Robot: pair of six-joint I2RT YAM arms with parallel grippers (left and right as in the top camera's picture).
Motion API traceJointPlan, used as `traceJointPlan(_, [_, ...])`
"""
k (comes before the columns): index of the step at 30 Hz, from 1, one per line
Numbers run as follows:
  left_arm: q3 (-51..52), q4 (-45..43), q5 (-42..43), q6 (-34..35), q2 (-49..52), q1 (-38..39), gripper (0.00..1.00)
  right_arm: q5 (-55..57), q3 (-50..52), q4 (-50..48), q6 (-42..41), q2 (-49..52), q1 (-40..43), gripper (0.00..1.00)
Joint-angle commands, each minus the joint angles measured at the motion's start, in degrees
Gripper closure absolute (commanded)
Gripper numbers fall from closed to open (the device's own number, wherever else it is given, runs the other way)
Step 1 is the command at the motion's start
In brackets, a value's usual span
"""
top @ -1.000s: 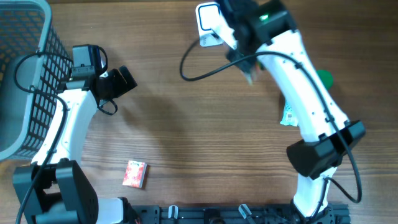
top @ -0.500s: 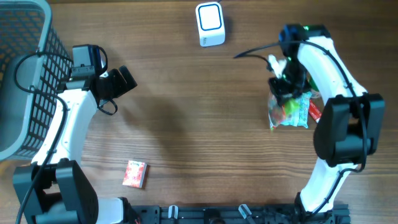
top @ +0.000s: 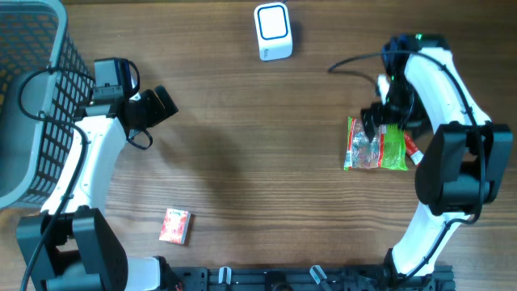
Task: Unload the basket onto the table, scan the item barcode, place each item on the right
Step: 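Lower the snack bag and set it down at the right, then move the right gripper toward the red Kleenex tissue pack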
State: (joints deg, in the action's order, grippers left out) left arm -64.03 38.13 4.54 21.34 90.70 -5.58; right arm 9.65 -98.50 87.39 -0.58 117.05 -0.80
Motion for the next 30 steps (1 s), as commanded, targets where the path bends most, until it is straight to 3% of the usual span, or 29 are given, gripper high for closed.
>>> traceJointPlan(1, [-0.15,-0.02,-0.15,-0.31,0.17,-0.22,0.0,3.65,-8.28,2.43,-5.35,-1.62,-1.53,0.0])
traceJointPlan(9, [-0.15,-0.02,-0.15,-0.31,0.17,-0.22,0.0,-24.96,-10.62,-4.07,-5.79,-1.88,-4.31,0.0])
traceJointPlan(10, [-0.15,-0.02,-0.13,-0.28,0.17,-0.22,0.0,-29.53,-10.62,-4.46,-5.79,-1.88,-4.39,0.04])
traceJointPlan(12, [-0.15,0.0,-0.15,-0.31,0.17,-0.22,0.0,-37.42,-10.62,-4.9,-5.81,-1.88,-4.9,0.21])
traceJointPlan(13, [-0.15,-0.02,-0.15,-0.31,0.17,-0.22,0.0,-39.47,-10.62,-4.94,-5.77,-1.88,-5.42,0.22])
traceJointPlan(19, [-0.15,-0.02,-0.15,-0.31,0.17,-0.22,0.0,-40.19,-10.29,-5.14,-6.23,-1.88,-13.14,0.27])
traceJointPlan(30, [-0.15,-0.02,-0.15,-0.31,0.17,-0.22,0.0,-39.95,-4.0,-16.98,-17.18,-1.88,-36.54,0.27])
